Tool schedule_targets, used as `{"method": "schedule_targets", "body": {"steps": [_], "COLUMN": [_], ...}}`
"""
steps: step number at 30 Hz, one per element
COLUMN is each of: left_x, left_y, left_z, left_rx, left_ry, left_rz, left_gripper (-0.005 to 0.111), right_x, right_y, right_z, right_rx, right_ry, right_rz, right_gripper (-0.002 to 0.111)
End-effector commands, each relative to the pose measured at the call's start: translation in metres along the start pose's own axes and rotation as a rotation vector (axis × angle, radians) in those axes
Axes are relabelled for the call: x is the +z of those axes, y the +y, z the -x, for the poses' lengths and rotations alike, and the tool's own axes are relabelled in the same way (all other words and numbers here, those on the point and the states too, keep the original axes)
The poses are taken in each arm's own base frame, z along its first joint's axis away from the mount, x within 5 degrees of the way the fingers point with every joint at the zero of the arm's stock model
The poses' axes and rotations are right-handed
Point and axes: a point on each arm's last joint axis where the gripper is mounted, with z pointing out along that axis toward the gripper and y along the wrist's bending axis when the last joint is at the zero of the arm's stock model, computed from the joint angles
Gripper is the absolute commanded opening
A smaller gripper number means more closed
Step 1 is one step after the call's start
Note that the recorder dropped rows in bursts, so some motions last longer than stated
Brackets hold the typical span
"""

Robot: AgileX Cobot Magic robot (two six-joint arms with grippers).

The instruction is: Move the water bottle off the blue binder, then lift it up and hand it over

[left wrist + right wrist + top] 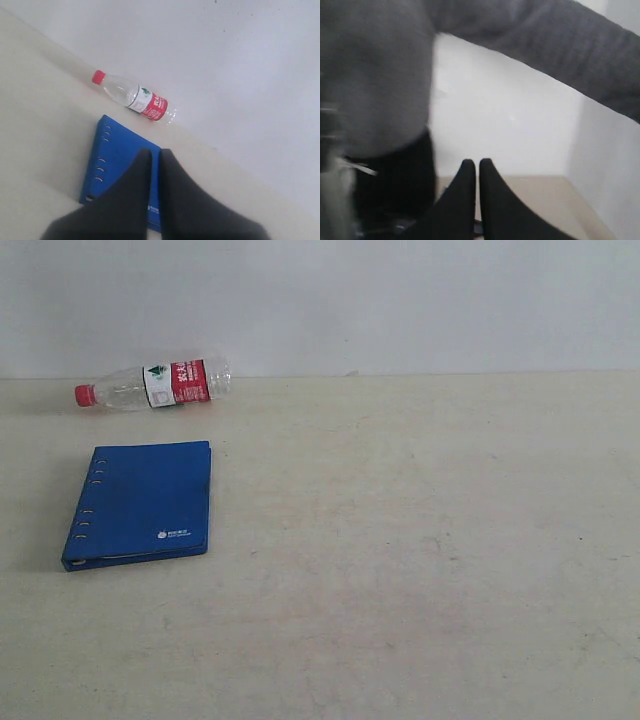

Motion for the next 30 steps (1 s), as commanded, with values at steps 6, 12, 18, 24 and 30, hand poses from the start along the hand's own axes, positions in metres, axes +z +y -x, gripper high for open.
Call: {"method": "schedule_targets", "body": {"steps": [6, 12, 18, 24, 30], "left_x": [-0.004, -0.035, -0.035, -0.006, 0.033], "left_y": [-0.013, -0.063, -0.092, -0.098, -0.091], "left_z": [0.008, 0.065, 0.105, 0.135, 0.140], "left_rx": [0.023, 0.388, 0.729, 0.817, 0.776], "left_ry": [0.010, -0.162, 0.004, 0.161, 0.234], "left_rz": [-0.064, -0.187, -0.094, 0.034, 0.060], "left_gripper": [0.004, 0.004, 0.004, 0.004, 0.004], "right_x": [-0.129, -0.141, -0.148, -0.163, -0.162], "right_y": [-0.005, -0.008, 0.003, 0.011, 0.046], "right_z": [-0.023, -0.049, -0.077, -0.142, -0.211], "right_rx": [-0.003, -0.085, -0.161, -0.157, 0.068], "right_ry": [-0.160, -0.034, 0.102, 0.377, 0.369], "right_rz": [-0.028, -0.397, -0.631, -1.278, -1.507], "right_gripper": [0.000, 0.000, 0.000, 0.000, 0.000]}}
